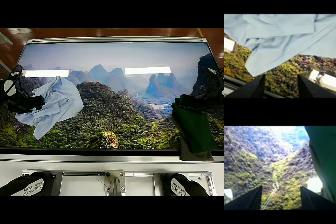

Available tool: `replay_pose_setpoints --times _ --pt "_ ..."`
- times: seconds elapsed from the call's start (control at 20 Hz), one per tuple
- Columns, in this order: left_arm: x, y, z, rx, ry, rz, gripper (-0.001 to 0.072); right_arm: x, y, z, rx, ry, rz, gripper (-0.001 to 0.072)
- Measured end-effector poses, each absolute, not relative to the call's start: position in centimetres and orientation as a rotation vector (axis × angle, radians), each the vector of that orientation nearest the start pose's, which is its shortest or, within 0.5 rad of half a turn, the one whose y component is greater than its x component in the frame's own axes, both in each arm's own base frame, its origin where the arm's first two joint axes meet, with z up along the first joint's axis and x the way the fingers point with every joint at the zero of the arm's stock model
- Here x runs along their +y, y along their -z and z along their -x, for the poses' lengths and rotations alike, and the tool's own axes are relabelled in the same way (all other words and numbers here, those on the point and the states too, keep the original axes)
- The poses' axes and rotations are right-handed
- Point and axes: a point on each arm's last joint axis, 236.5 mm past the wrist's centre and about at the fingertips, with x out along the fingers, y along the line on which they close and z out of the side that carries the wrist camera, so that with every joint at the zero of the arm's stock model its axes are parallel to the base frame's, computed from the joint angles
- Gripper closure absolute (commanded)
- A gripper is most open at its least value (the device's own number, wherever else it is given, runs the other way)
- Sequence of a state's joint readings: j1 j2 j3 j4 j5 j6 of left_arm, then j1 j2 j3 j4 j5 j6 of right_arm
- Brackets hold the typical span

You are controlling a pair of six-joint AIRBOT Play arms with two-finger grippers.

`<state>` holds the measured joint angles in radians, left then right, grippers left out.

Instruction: Fold the shirts.

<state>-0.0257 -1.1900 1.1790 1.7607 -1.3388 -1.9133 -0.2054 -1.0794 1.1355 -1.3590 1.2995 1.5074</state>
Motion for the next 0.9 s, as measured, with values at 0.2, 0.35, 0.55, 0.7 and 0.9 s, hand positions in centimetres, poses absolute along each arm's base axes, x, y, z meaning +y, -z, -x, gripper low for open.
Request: replay_pose_setpoints --times 0.2,0.35,0.55,0.7,0.9 --pt "3.46 -4.03 -34.46 1.304 -0.332 0.11 0.0223 -2.19 -6.61 -33.99 1.212 -0.002 -0.246 0.0124" --pt "3.46 -4.03 -34.46 1.304 -0.332 0.11 0.0222 -2.2 -6.61 -33.99 1.212 -0.002 -0.246 0.0124" --pt "3.46 -4.02 -34.46 1.305 -0.332 0.11 0.0222 -2.19 -6.61 -33.99 1.212 -0.002 -0.246 0.0124" --pt "3.46 -3.86 -34.48 1.309 -0.332 0.11 0.0223 -2.19 -6.61 -33.99 1.212 -0.002 -0.246 0.0124" --pt "3.26 -3.46 -34.52 1.321 -0.329 0.117 0.0222 -2.19 -6.61 -34.0 1.211 -0.002 -0.246 0.0124"
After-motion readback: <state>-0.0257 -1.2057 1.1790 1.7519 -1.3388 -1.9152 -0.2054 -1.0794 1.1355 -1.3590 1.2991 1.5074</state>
